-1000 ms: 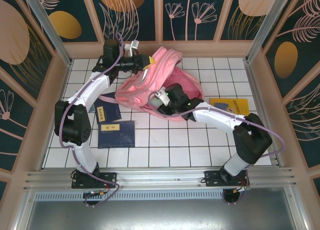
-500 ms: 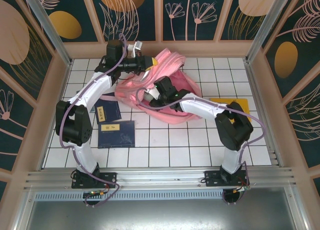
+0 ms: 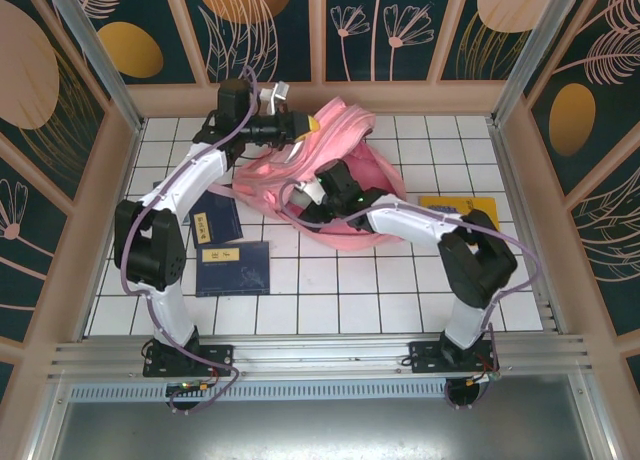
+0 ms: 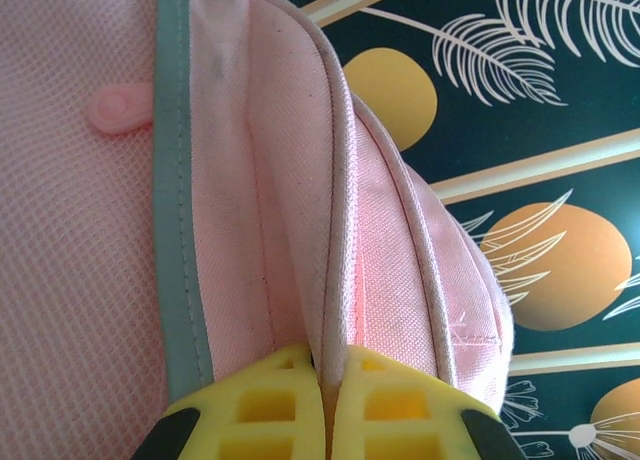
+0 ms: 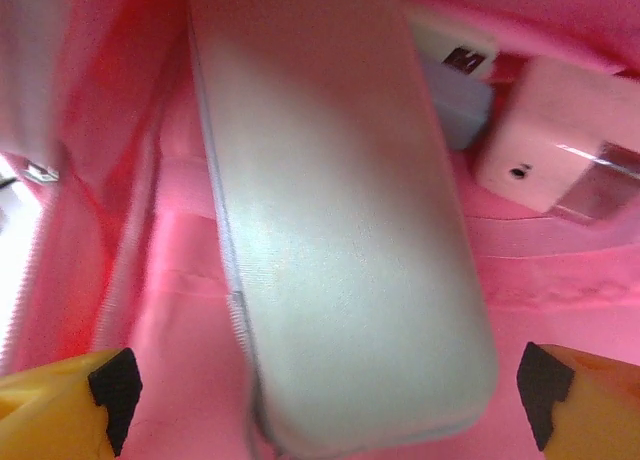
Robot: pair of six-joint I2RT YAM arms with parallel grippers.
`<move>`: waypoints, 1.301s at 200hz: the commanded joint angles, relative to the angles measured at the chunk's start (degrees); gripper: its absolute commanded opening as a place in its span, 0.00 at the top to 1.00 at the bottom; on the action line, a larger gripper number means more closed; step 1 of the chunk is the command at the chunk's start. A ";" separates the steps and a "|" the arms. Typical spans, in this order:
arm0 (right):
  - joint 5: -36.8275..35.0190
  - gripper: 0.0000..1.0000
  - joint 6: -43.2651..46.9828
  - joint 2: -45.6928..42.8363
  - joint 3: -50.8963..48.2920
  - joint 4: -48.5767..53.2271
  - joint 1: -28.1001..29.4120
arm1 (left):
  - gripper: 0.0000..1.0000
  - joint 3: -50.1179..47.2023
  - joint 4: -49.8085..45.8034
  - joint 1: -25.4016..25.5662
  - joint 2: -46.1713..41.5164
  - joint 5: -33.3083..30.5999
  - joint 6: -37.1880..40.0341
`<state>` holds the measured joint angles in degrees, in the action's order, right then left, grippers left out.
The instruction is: Pack the student bag
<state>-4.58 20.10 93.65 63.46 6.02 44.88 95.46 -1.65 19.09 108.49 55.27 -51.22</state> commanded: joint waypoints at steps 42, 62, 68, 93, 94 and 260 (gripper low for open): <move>-14.72 0.01 -19.45 -28.22 -12.11 -6.33 1.46 | 1.00 6.05 -6.26 0.71 2.91 -7.96 11.50; -14.27 0.01 -25.02 -31.99 -9.98 0.12 -4.31 | 1.00 4.83 -6.16 1.25 3.29 -11.29 12.89; -12.43 0.01 -26.72 -33.67 -10.94 -0.39 -6.65 | 1.00 4.82 -6.17 1.50 3.79 -11.85 13.02; -3.00 0.01 -40.75 -38.85 -14.79 -2.79 -20.03 | 1.00 5.93 -7.17 2.26 6.89 -12.37 13.85; -2.51 0.01 -41.15 -38.91 -14.87 -2.78 -20.72 | 1.00 5.95 -7.29 2.26 6.99 -12.46 13.95; -5.70 0.01 -49.14 10.30 9.00 17.32 -56.76 | 0.33 -1.90 -7.00 2.27 -3.47 -31.95 17.32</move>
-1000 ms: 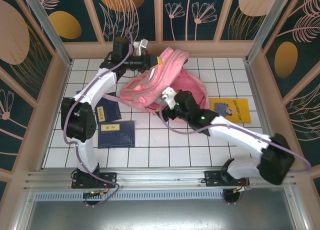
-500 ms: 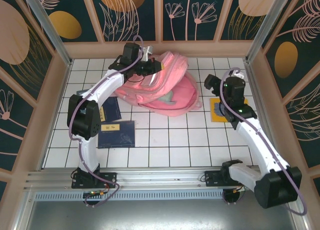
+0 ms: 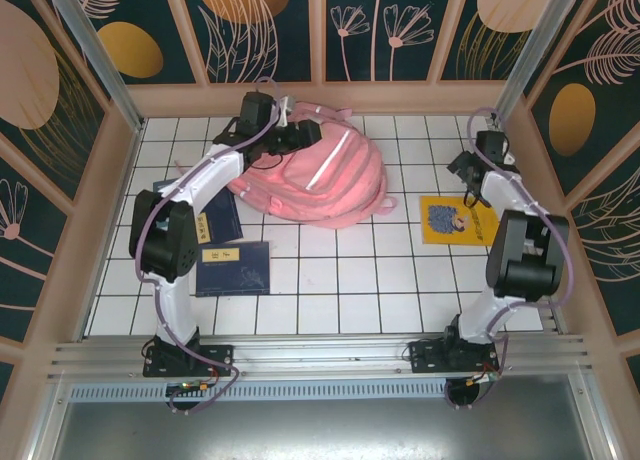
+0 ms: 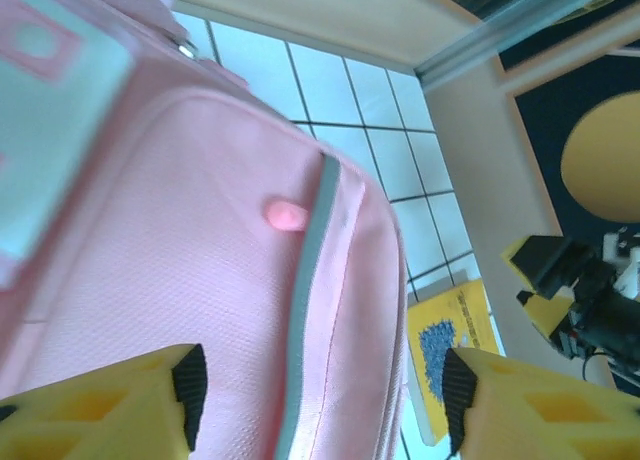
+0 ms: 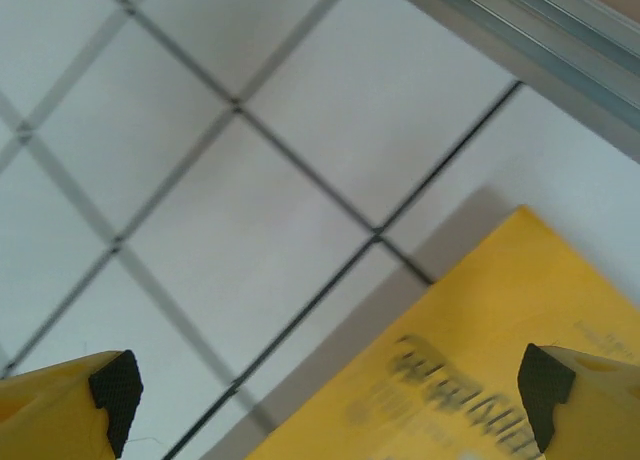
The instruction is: Pack the student bag
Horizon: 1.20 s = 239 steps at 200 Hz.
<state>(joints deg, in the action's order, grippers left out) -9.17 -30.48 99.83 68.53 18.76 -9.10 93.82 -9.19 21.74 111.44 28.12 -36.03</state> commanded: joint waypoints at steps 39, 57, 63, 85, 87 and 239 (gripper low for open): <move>6.65 0.01 5.29 14.18 11.74 8.00 -9.39 | 0.32 -0.48 1.55 -0.40 -6.25 -1.96 0.87; 7.15 0.02 7.45 18.35 17.09 11.96 -10.34 | 0.31 -0.74 2.18 -0.37 -6.06 -0.88 0.44; 6.73 0.03 7.85 19.37 18.33 12.98 -10.32 | 0.31 -0.75 2.25 -0.34 -6.06 -0.81 0.42; 8.02 0.08 5.85 20.07 18.51 14.79 -10.25 | 0.36 -0.70 2.70 -0.37 -5.95 0.26 0.00; 8.02 0.09 5.58 20.08 18.27 14.76 -10.24 | 0.37 -0.73 2.69 -0.38 -5.90 0.20 0.02; 17.15 0.16 -3.89 0.39 -13.81 7.49 17.79 | 0.44 -2.59 5.21 0.31 -2.58 3.07 -2.23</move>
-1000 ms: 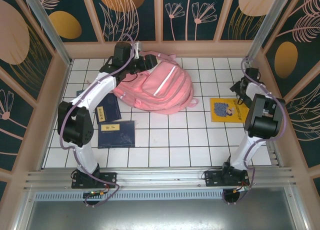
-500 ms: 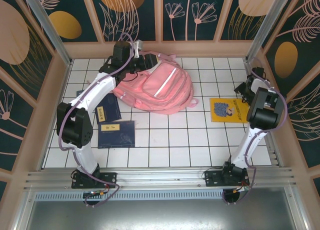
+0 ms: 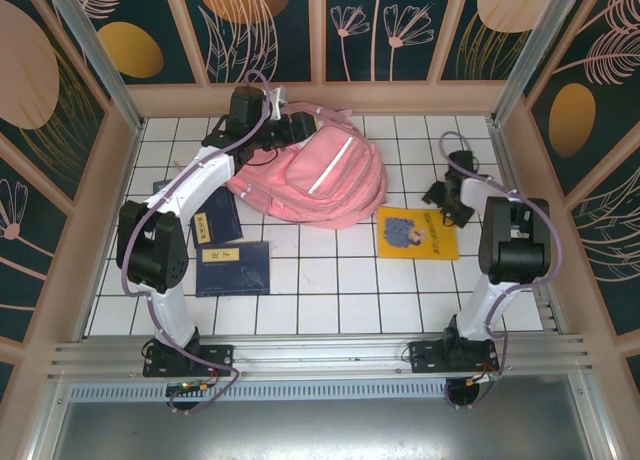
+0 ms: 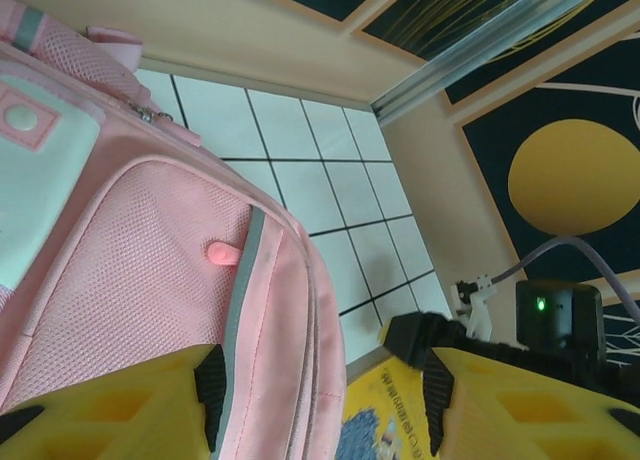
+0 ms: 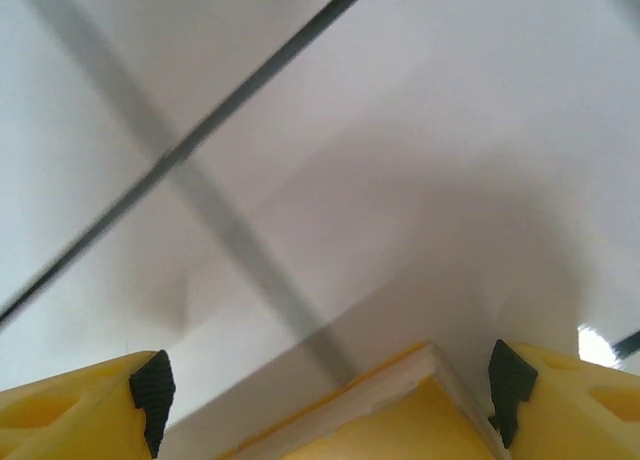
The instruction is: Pack the student bag
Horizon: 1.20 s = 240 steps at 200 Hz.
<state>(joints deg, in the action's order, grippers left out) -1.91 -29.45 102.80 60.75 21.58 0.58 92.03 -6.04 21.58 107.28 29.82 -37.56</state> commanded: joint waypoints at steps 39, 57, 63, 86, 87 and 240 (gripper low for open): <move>12.94 0.16 -5.87 -11.76 -14.31 0.75 13.41 | 0.38 -3.26 1.54 7.36 0.33 -1.39 -0.13; 11.20 0.16 -6.53 -18.98 -17.09 0.74 13.77 | 0.40 -14.02 11.38 7.98 -3.37 1.32 -7.48; 10.16 0.16 -6.45 -21.17 -18.11 0.83 13.79 | 0.40 -17.36 13.66 8.35 -4.63 1.68 -8.92; 7.88 0.16 -5.24 -27.63 -22.49 -0.27 13.57 | 0.42 -24.21 14.83 11.64 -7.76 1.47 -8.71; 7.97 0.16 -5.16 -27.91 -22.68 -0.38 13.57 | 0.43 -24.42 14.83 11.94 -7.86 1.51 -8.65; 18.96 0.15 -6.81 -41.76 -39.24 -11.38 13.70 | 0.41 -38.64 17.65 20.62 -3.94 -2.12 -6.82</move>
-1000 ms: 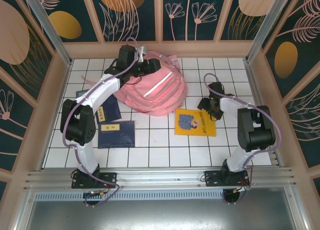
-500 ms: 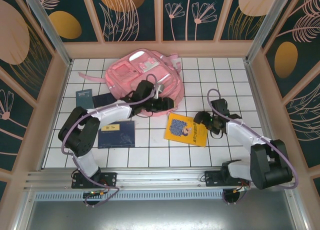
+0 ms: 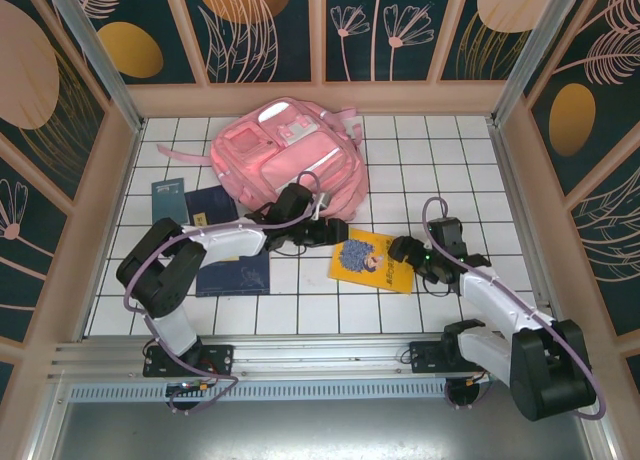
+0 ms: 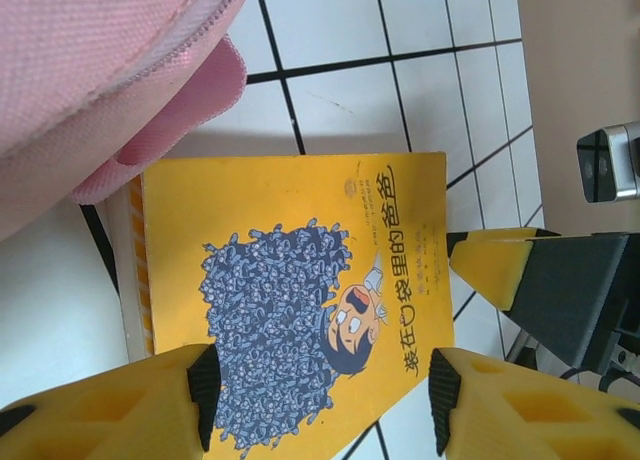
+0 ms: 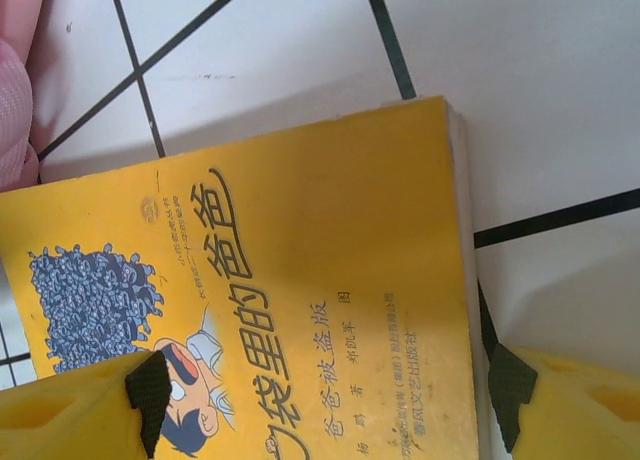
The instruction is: Pack the student bag
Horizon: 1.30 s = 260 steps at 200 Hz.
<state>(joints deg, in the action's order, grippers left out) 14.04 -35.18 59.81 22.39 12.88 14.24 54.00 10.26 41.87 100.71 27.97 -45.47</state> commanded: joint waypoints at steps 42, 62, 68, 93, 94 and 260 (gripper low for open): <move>7.75 0.15 -2.41 2.32 -0.03 -4.41 0.11 | 0.40 0.89 3.09 0.72 6.94 3.24 0.50; 9.95 0.16 -3.17 1.61 0.62 -4.33 0.08 | 0.41 1.01 4.26 1.10 8.65 4.80 -0.30; 11.08 0.17 -3.36 0.99 0.71 -4.61 0.16 | 0.41 1.09 4.49 1.19 8.83 5.06 -0.39; 14.34 0.20 -4.28 -2.26 1.66 -4.51 0.30 | 0.42 1.29 4.42 1.12 8.84 5.32 -0.15; 14.43 0.20 -4.28 -2.34 1.72 -4.44 0.28 | 0.42 1.29 4.42 1.16 8.82 5.29 -0.14; 2.83 0.97 -1.71 -4.41 6.67 7.12 2.36 | 0.40 0.38 -1.48 1.33 0.62 5.48 0.23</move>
<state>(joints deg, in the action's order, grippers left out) 16.73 -35.03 56.03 25.26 21.52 15.94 54.41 12.67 42.11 106.59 31.22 -45.30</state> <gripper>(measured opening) 0.058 0.592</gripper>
